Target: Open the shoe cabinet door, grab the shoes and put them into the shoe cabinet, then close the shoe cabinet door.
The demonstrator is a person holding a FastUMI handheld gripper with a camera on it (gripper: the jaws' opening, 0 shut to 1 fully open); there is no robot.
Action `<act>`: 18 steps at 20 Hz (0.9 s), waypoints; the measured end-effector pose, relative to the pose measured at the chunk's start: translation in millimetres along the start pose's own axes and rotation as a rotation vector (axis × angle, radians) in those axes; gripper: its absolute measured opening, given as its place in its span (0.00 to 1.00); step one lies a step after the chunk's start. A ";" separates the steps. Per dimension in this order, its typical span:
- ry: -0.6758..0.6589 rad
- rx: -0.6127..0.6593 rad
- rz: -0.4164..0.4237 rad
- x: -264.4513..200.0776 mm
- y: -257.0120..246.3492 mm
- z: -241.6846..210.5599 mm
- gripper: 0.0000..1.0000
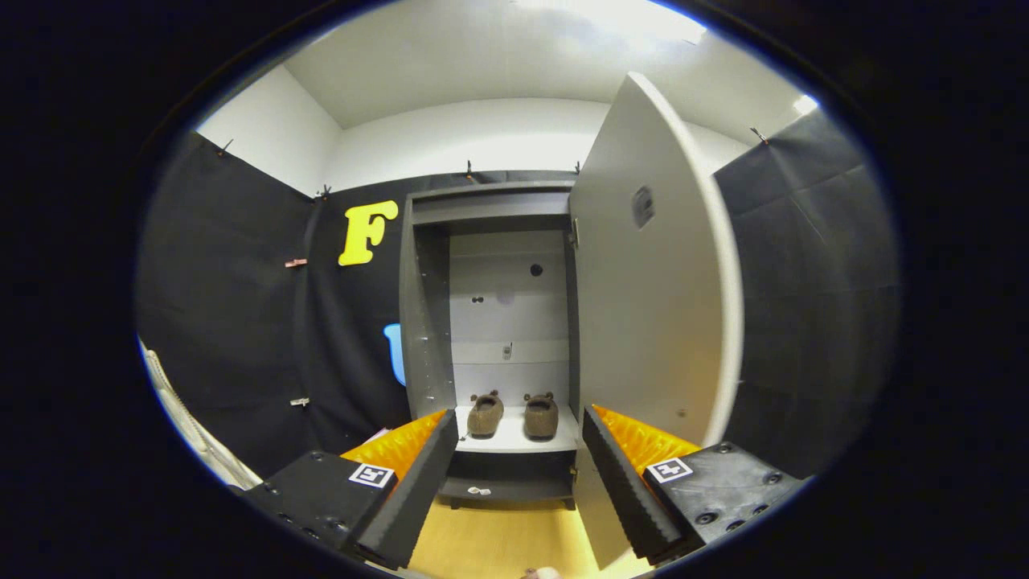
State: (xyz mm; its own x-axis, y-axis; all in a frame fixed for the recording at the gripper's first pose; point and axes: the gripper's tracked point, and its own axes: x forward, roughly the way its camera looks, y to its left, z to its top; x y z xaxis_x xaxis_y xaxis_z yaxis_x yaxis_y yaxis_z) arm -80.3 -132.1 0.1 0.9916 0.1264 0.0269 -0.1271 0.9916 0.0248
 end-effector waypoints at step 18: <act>0.076 0.067 -0.124 20.5 -230.9 -29.7 0.98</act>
State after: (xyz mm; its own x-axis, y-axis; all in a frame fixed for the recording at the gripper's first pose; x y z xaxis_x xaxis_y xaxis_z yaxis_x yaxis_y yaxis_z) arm -30.0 -357.7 -34.7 0.9984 0.0076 -0.0564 -0.0026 0.9960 0.0898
